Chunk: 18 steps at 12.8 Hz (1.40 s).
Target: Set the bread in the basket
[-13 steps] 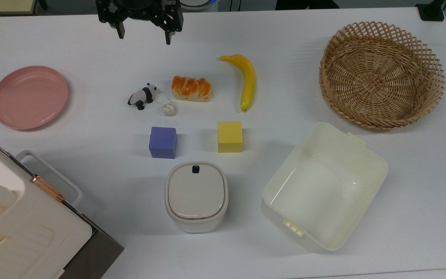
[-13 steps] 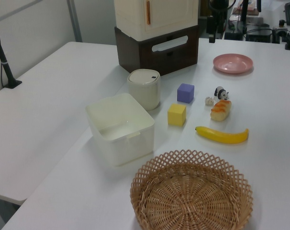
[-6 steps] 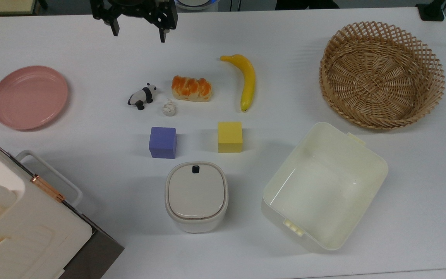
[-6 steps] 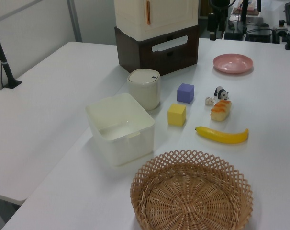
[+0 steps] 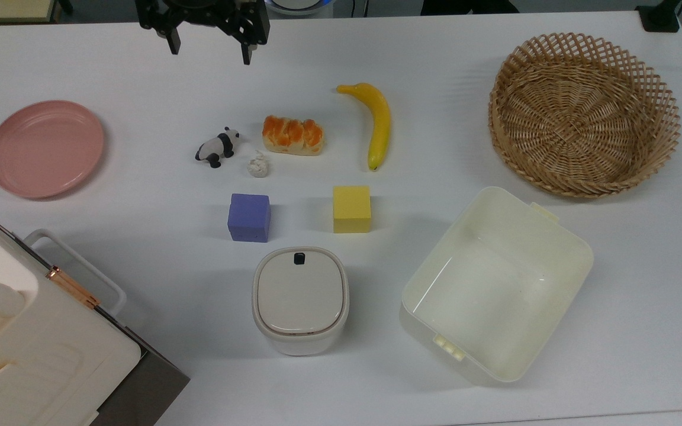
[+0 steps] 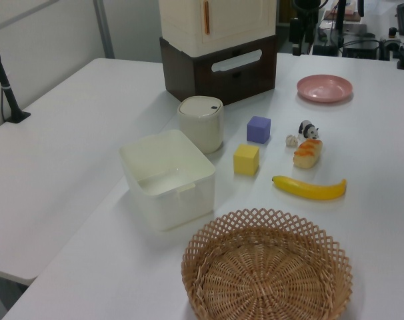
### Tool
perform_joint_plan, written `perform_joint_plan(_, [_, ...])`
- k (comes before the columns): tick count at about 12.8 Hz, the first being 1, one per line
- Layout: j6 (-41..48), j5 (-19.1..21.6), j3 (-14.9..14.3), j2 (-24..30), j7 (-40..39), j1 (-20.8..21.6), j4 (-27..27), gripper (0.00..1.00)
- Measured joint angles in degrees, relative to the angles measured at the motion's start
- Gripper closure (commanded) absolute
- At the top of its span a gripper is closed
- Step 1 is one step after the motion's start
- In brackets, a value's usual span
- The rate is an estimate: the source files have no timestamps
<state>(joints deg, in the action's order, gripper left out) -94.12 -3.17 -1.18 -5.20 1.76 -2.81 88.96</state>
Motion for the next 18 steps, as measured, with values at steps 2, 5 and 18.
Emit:
perform_joint_plan(2, [0.0,0.0,0.0,0.0,0.0,0.0,0.0,0.0])
perform_joint_plan(5, [0.0,0.0,0.0,0.0,0.0,0.0,0.0,0.0])
perform_joint_plan(18, [0.0,0.1,0.4,1.6,0.0,0.7,3.0,0.0])
